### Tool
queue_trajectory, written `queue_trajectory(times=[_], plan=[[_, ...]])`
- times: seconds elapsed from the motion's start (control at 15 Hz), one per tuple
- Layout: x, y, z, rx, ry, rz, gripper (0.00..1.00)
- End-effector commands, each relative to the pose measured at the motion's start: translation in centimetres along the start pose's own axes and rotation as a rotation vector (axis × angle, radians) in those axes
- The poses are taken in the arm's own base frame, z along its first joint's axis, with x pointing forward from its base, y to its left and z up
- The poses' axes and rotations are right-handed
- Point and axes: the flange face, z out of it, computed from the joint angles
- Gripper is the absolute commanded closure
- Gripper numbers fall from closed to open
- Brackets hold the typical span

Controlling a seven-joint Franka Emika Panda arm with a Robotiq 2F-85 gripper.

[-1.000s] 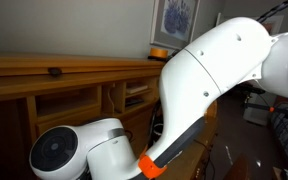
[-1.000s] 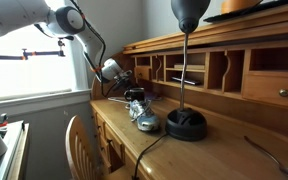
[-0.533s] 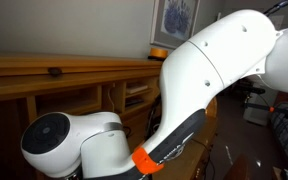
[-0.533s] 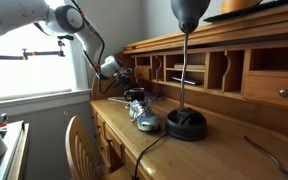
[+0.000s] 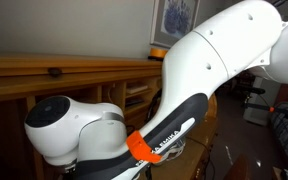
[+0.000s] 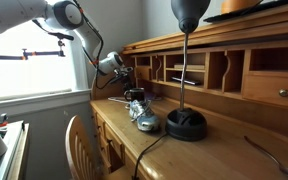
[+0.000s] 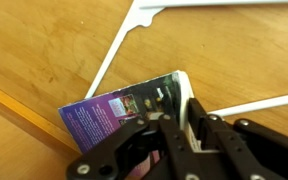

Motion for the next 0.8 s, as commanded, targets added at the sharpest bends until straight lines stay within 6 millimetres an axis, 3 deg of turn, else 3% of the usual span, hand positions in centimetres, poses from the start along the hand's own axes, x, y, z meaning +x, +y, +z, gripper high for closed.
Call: queue_trajectory(times=[0.0, 0.73], plan=[[-1.4, 0.6, -1.6, 0.057, -0.051, 0.02, 0.95], [-6.2, 4.5, -9.4, 0.15, -0.1, 0.065, 0.95]])
